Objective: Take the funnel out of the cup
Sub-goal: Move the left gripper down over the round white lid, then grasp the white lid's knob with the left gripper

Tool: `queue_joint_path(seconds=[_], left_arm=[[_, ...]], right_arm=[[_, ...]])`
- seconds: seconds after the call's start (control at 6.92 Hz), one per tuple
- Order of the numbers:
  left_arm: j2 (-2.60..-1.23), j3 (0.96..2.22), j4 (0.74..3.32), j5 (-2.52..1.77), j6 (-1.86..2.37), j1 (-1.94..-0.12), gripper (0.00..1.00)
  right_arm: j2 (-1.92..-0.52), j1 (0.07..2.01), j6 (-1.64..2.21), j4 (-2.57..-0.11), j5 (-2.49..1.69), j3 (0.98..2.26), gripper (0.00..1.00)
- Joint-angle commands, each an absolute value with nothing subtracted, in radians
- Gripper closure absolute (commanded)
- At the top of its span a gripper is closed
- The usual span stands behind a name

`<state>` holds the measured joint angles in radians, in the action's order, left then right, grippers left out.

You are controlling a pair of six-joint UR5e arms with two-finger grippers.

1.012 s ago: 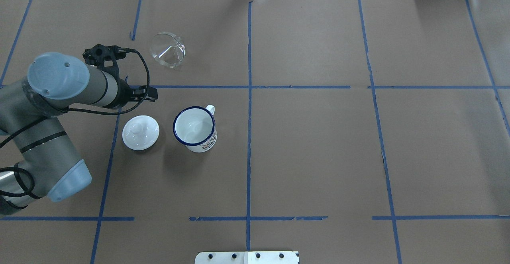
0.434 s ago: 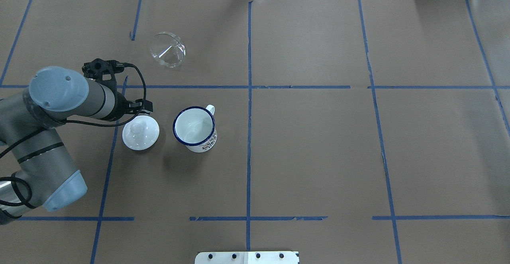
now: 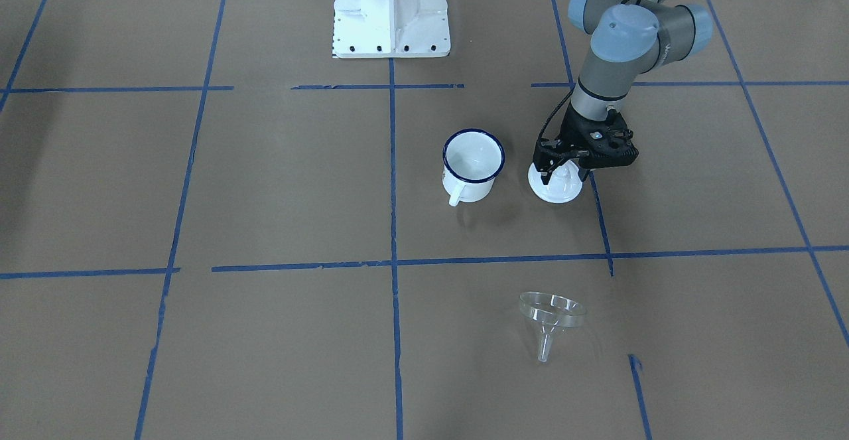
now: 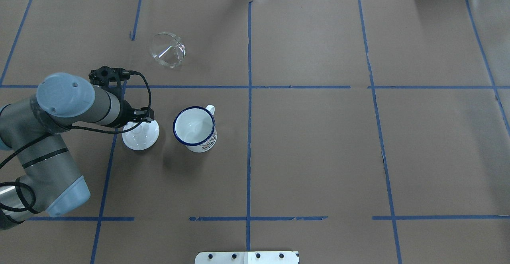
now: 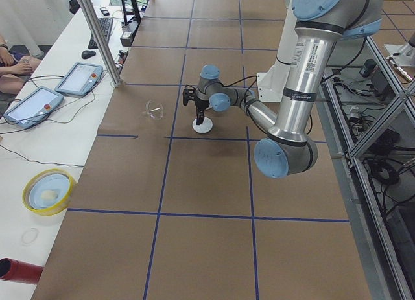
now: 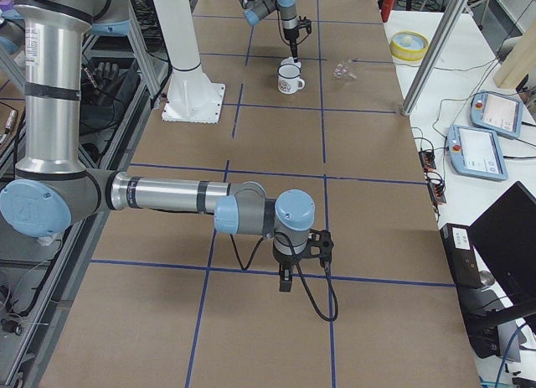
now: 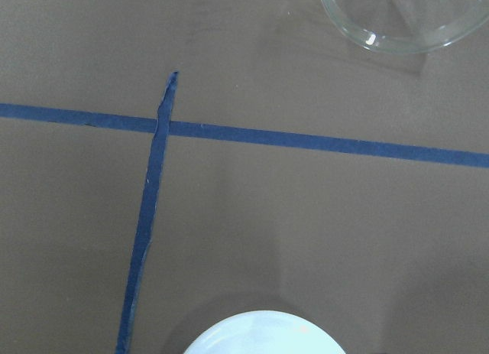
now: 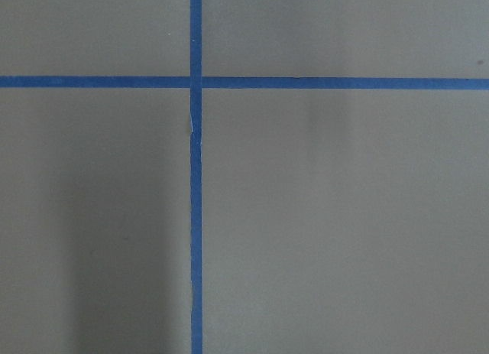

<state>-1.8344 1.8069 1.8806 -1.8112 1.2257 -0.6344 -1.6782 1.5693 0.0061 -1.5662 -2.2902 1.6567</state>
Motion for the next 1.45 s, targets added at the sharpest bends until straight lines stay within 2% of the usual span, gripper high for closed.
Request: queue_joint_path(seconds=[0.0,0.14,1.3], left_arm=[[-1.835,1.807,1.878,-1.816,1.226,-0.632,0.43],[-1.835,1.810,1.875,-1.816,1.226,-0.632,0.47],[-1.830,1.810,1.868,-1.816,1.221,-0.623,0.47]], right_arm=[[-1.678,1.569,0.006,-1.566,-2.290,1.657,0.00],[-1.678,1.569,0.006,-1.566,-2.290,1.657,0.00],[-1.678,1.569,0.006,-1.566,-2.290,1.657,0.00]])
